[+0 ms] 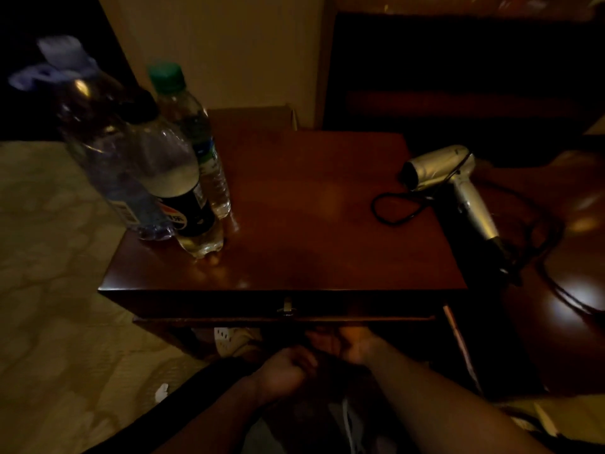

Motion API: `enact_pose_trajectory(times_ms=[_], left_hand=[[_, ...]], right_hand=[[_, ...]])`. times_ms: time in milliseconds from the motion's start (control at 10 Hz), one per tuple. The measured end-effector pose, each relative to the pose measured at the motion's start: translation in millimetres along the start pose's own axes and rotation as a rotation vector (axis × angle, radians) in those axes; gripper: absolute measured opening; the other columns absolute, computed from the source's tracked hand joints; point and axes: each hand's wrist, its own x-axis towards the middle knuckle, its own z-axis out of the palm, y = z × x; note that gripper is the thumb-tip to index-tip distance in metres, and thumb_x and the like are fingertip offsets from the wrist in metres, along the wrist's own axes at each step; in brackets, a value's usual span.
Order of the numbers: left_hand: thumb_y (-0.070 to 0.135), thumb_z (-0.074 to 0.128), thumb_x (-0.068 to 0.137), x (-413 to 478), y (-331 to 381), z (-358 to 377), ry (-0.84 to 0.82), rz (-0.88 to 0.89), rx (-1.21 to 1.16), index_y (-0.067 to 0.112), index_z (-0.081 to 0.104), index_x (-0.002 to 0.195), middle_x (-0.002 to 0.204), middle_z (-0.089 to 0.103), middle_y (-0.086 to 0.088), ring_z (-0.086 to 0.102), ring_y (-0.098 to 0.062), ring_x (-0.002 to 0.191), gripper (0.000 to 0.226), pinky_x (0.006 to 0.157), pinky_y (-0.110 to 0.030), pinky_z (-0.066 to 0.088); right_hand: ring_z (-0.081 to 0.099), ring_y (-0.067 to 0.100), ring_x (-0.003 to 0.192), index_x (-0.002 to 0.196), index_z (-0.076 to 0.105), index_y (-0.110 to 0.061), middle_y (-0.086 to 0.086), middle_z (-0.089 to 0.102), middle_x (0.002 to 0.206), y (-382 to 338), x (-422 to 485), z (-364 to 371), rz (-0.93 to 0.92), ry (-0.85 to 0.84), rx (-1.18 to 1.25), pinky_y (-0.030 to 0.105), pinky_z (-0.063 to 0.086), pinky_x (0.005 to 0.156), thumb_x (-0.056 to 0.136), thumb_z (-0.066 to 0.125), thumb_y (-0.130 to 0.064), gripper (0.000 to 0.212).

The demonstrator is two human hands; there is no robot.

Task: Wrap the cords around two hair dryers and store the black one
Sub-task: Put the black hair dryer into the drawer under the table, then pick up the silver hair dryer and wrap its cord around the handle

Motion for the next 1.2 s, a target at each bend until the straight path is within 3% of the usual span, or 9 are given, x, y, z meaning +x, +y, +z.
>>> enact_pose_trajectory(times_ms=[200, 300, 400, 500, 600, 700, 800, 900, 1200], left_hand=[[-0.023, 0.036, 0.079, -46, 107, 5, -0.216, 0.114, 0.209, 0.015, 0.063, 0.093, 0.062, 0.067, 0.011, 0.062, 0.004, 0.049, 0.049, 0.053, -0.018, 0.052], [-0.017, 0.036, 0.082, -82, 172, 0, -0.178, 0.243, 0.287, 0.018, 0.063, 0.095, 0.069, 0.066, 0.003, 0.064, -0.006, 0.051, 0.046, 0.052, -0.025, 0.054], [-0.001, 0.050, 0.088, -116, 225, -2, 0.096, 0.461, 0.256, 0.028, 0.066, 0.095, 0.070, 0.070, 0.003, 0.065, -0.009, 0.057, 0.033, 0.055, -0.028, 0.052], [0.009, 0.057, 0.087, -139, 258, -1, 0.384, 0.654, 0.142, 0.033, 0.065, 0.100, 0.081, 0.073, 0.002, 0.059, -0.006, 0.055, 0.028, 0.058, -0.026, 0.050], [0.015, 0.063, 0.086, -145, 274, -4, 0.499, 0.695, 0.133, 0.037, 0.060, 0.116, 0.097, 0.067, 0.010, 0.058, -0.002, 0.054, 0.037, 0.055, -0.019, 0.049], [0.023, 0.065, 0.086, -141, 283, -9, 0.489, 0.629, 0.215, 0.044, 0.052, 0.127, 0.111, 0.056, 0.014, 0.064, -0.008, 0.071, 0.048, 0.060, -0.019, 0.051], [0.024, 0.065, 0.088, -134, 288, -12, 0.463, 0.604, 0.235, 0.042, 0.051, 0.130, 0.115, 0.053, 0.014, 0.062, -0.011, 0.085, 0.048, 0.065, -0.018, 0.046], [0.024, 0.064, 0.090, -125, 289, -19, 0.450, 0.570, 0.259, 0.039, 0.051, 0.130, 0.118, 0.053, 0.012, 0.059, -0.010, 0.092, 0.045, 0.070, -0.019, 0.046], [0.016, 0.062, 0.092, -115, 274, -40, 0.431, 0.442, 0.266, 0.027, 0.059, 0.124, 0.118, 0.059, 0.005, 0.062, -0.013, 0.096, 0.035, 0.076, -0.020, 0.046]], right_hand=[[0.063, 0.033, 0.122, 0.130, 0.058, -0.003, 0.021, 0.063, 0.134, 11, -80, -2, 0.249, 0.026, -0.681, 0.045, 0.051, 0.105, 0.100, 0.045, -0.015, 0.035], [0.051, 0.033, 0.136, 0.141, 0.048, -0.003, 0.020, 0.052, 0.147, -32, -145, 25, 0.197, -0.008, -0.877, 0.039, 0.048, 0.104, 0.104, 0.037, -0.020, 0.042], [0.053, 0.039, 0.131, 0.130, 0.051, -0.003, 0.026, 0.061, 0.130, -76, -195, 38, 0.082, -0.160, -0.897, 0.025, 0.052, 0.073, 0.108, 0.025, -0.019, 0.038], [0.075, 0.021, 0.075, 0.108, 0.066, -0.007, 0.016, 0.077, 0.091, -124, -249, 36, -0.359, -0.007, -0.688, 0.027, 0.059, 0.064, 0.103, 0.042, -0.011, 0.025], [0.074, 0.023, 0.076, 0.100, 0.075, -0.013, 0.003, 0.078, 0.086, -156, -262, 9, -0.827, 0.514, -0.596, 0.040, 0.060, 0.077, 0.092, 0.057, -0.006, 0.021], [0.061, 0.029, 0.118, 0.131, 0.061, -0.022, 0.006, 0.064, 0.128, -176, -241, -23, -0.894, 0.942, -0.850, 0.041, 0.051, 0.097, 0.084, 0.068, -0.029, 0.048], [0.039, 0.036, 0.136, 0.153, 0.027, -0.019, 0.011, 0.039, 0.151, -175, -213, -41, -0.597, 0.999, -1.098, 0.051, 0.037, 0.107, 0.087, 0.064, -0.048, 0.081], [0.042, 0.034, 0.131, 0.156, 0.015, -0.013, 0.014, 0.039, 0.147, -165, -188, -44, -0.579, 1.109, -1.178, 0.048, 0.041, 0.103, 0.093, 0.057, -0.042, 0.082], [0.064, 0.033, 0.104, 0.115, 0.051, -0.009, 0.013, 0.066, 0.114, -174, -186, -33, -0.558, 1.042, -1.048, 0.040, 0.048, 0.082, 0.096, 0.050, -0.028, 0.028]])
